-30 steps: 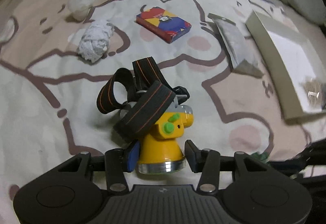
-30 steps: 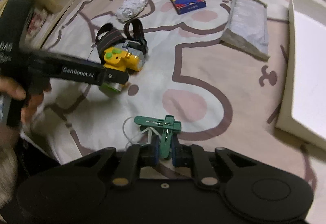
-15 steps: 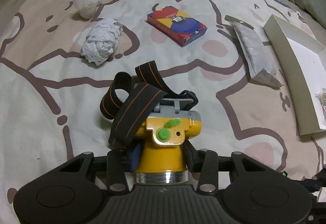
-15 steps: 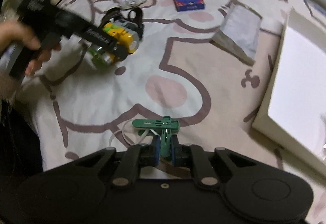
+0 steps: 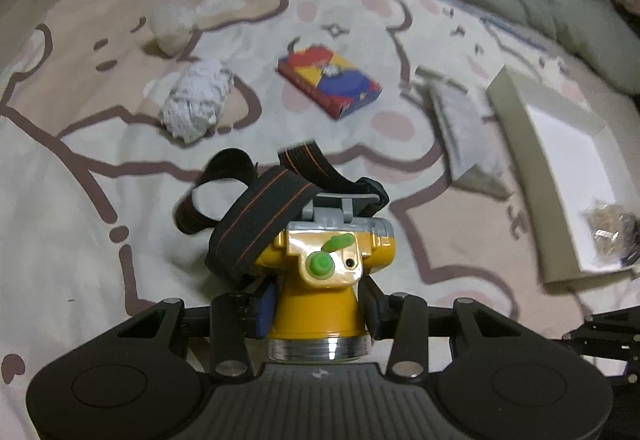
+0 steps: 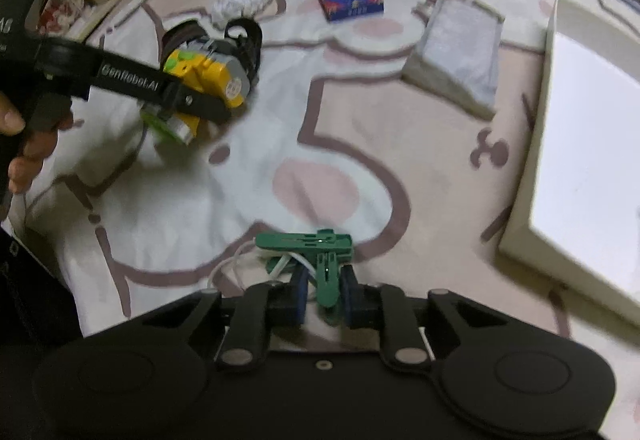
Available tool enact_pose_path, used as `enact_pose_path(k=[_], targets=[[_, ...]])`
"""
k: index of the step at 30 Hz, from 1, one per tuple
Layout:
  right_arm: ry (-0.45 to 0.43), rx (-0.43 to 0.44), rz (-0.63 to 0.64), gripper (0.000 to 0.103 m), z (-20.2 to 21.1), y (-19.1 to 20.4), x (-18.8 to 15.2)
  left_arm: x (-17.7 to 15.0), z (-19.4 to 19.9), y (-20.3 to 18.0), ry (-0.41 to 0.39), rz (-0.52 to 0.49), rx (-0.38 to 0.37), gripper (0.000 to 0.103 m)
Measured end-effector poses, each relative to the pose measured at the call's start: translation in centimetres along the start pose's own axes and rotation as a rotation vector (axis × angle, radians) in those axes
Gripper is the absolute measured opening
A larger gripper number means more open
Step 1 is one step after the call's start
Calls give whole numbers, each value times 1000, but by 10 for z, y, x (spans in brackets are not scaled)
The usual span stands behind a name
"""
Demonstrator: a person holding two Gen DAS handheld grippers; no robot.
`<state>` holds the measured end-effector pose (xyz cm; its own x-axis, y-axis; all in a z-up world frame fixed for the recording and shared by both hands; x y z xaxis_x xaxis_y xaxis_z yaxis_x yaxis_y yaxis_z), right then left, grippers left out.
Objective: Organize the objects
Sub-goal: 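Lift the clothespin with the right tool while the left tool lifts the headlamp toward the tray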
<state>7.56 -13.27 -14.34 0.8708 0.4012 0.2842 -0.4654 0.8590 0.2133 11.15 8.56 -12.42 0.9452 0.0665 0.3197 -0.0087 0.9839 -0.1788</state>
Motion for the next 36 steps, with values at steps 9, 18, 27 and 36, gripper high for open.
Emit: enact_pose_path(k=[9,18,27,36], targets=[[-158,-74,-9,16,32,-13,18,7,33,-11,-134,10,-24,44],[-337,-141,-63,16,72,-33,31,16,61,-37,-243,-17,-59,44],[-460,-184,-103,16,102,-53,34,25,75,-61,-298,-24,-94,44],[-567,-199,-160,16,141,-80,27,39,85,-100,-336,-70,-133,44]])
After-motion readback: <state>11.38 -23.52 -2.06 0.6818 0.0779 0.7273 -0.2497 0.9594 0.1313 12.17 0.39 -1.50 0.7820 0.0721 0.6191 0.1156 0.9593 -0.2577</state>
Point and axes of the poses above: each gripper's, at about its wrist camera, not at the fingertips, and z roughly against the way its jaws point, y to its left, x to its top, the point moved 2 cm from there along -z, roughly the way its jaws point, and after that the axes turned 5 degrees about y, right-handed, at the moved point
